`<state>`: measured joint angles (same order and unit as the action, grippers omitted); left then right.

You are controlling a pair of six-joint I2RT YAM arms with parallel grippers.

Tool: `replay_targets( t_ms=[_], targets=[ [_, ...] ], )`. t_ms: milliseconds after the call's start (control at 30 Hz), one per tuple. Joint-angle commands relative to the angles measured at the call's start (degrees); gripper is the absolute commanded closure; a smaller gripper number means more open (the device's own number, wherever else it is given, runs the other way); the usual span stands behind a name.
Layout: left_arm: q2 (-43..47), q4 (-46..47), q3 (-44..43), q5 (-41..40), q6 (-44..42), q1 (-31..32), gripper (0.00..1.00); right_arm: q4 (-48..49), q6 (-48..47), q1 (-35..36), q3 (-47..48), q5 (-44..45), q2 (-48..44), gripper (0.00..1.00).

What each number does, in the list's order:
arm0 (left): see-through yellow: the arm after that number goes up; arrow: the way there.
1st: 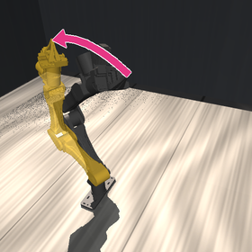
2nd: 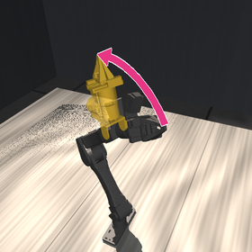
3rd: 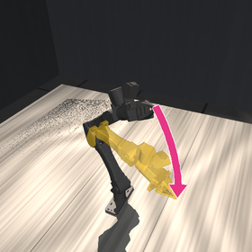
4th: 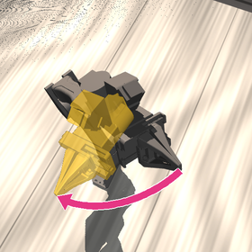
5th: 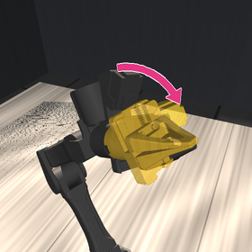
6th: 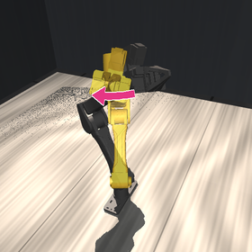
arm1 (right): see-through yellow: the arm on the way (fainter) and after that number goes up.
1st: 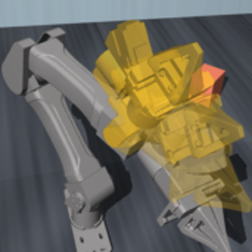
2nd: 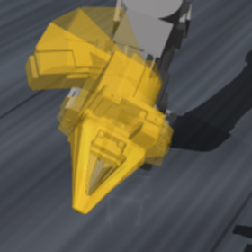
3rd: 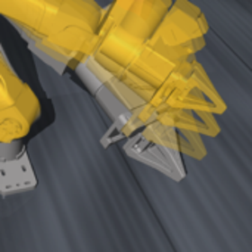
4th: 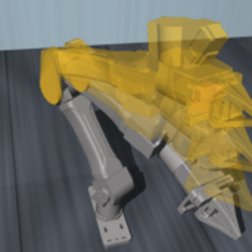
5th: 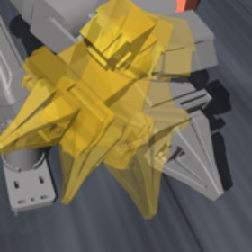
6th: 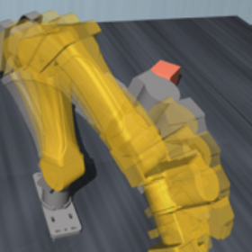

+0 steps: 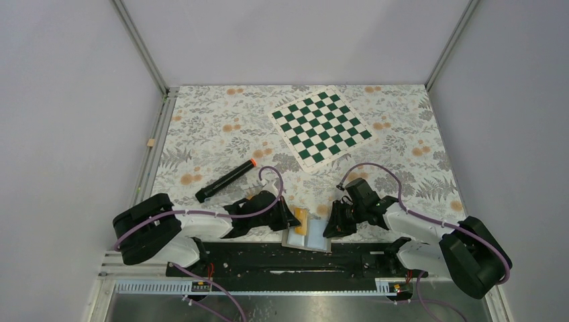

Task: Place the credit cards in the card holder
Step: Insert the credit card into the card holder.

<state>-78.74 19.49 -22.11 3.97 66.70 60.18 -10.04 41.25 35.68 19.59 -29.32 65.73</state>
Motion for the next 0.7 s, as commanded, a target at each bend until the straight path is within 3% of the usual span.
replay_targets(
  t_ms=[0,133,300,667],
  targets=[
    [-0.7,6.2,0.5,1.0,1.4,-0.1,1.0,-0.6,-0.3,0.6,-1.9,3.0,1.2,0.75],
    [0.2,6.4,1.2,0.9,1.9,-0.3,1.0,-0.5,-0.1,0.5,-2.2,2.8,1.1,0.75],
    [4.0,-1.5,-0.4,-1.8,0.0,-0.6,1.0,-0.7,-0.2,0.5,-2.1,3.0,0.9,0.75],
    [6.1,-1.1,-0.1,-2.6,0.1,-0.5,1.0,-2.8,-0.5,0.5,-1.8,4.6,0.2,0.75]
  ],
)
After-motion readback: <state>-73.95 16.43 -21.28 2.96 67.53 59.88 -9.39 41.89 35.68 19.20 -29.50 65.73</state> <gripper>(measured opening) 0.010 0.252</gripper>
